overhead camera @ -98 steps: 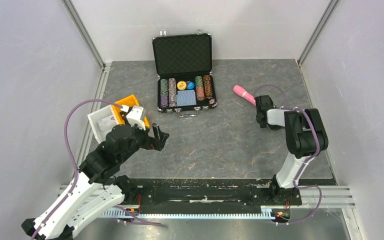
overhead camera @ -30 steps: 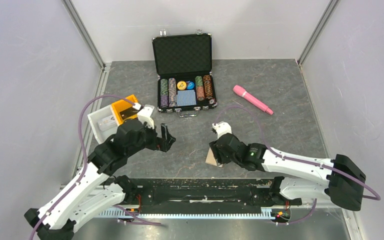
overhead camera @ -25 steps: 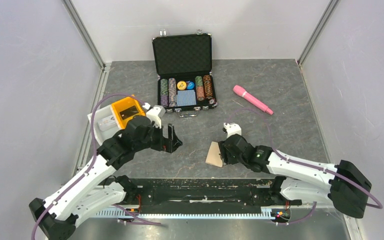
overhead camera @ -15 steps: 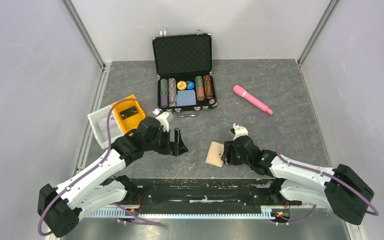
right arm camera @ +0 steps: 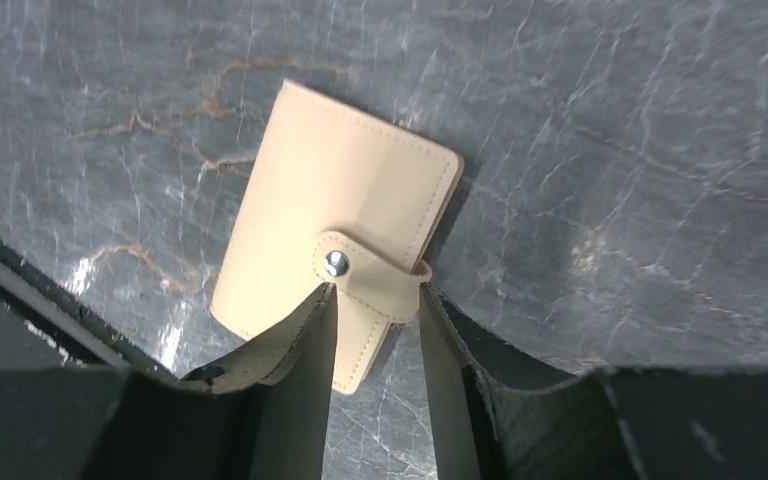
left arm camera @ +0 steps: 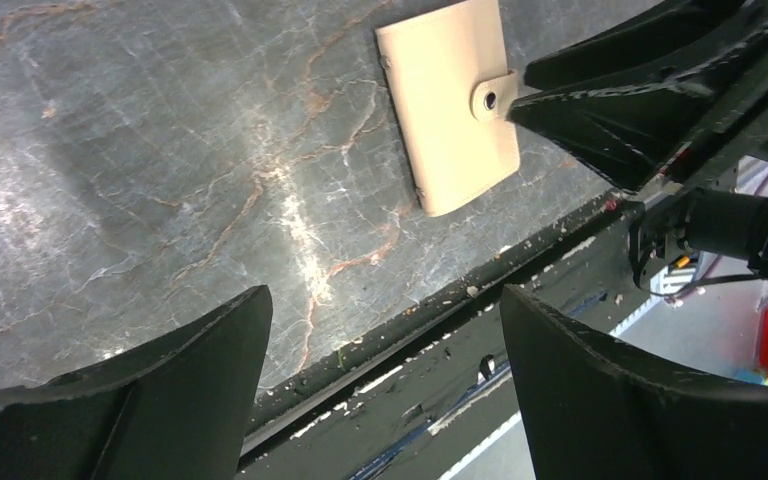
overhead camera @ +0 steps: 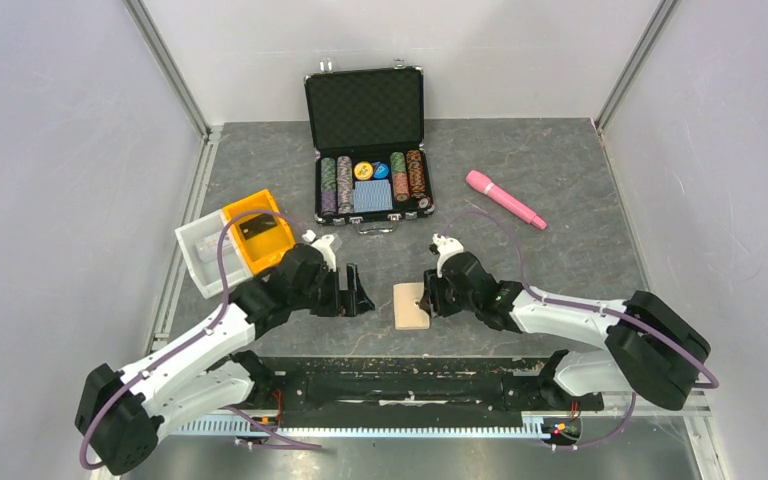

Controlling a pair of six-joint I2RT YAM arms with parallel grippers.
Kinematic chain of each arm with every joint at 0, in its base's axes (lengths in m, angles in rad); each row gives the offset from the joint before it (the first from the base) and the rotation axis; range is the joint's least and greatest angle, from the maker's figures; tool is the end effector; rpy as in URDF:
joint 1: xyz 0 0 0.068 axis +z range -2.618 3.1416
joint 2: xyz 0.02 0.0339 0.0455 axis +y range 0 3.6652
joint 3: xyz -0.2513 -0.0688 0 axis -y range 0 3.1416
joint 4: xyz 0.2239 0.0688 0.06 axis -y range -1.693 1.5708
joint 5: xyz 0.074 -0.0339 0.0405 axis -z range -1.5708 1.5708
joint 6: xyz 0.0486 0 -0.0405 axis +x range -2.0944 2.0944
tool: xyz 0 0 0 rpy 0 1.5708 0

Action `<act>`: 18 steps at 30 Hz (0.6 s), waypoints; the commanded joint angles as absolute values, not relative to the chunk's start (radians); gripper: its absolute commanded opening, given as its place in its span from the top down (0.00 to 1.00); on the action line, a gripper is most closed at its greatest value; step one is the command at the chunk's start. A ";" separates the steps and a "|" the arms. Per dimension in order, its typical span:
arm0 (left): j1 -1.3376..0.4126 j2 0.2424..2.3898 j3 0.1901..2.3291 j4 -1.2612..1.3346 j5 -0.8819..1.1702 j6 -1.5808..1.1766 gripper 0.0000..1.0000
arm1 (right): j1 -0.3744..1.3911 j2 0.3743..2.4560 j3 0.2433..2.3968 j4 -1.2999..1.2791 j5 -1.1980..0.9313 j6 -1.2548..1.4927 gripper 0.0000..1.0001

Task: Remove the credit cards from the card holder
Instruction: Open the card holder at the center of the board.

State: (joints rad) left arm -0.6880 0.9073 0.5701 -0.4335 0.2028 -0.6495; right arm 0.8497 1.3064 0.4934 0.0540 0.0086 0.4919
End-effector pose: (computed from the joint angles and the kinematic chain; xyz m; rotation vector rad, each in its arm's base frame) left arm 0.1356 -0.1242 0.2093 0.1556 2.4972 -0.8549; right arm 0.1593 0.1805 0.1503 -0.4270 2.3867 0.6396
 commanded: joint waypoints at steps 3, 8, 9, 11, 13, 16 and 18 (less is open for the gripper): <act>-0.690 0.798 0.533 -0.425 0.062 -0.721 0.10 | 0.932 1.281 0.611 -0.093 0.204 0.502 0.59; -0.690 0.700 0.523 -0.454 -0.042 -0.735 0.07 | 1.010 1.311 0.678 -0.186 0.324 0.544 0.61; -0.690 0.687 0.523 -0.459 -0.051 -0.736 0.07 | 1.022 1.319 0.691 -0.191 0.339 0.546 0.62; -0.690 0.673 0.521 -0.466 -0.058 -0.735 0.07 | 1.036 1.340 0.713 -0.194 0.348 0.549 0.64; -0.690 0.668 0.520 -0.473 -0.058 -0.732 0.07 | 1.044 1.360 0.733 -0.194 0.350 0.554 0.65; -0.690 0.663 0.521 -0.486 -0.056 -0.729 0.07 | 1.058 1.405 0.769 -0.202 0.351 0.560 0.67; -0.691 0.657 0.519 -0.486 -0.050 -0.731 0.06 | 1.068 1.439 0.794 -0.210 0.358 0.563 0.67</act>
State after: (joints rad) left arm -0.6880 0.6731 0.5232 -0.4835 -0.0261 -0.7033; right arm 1.0473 1.3888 0.7227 -0.1936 0.3065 0.5388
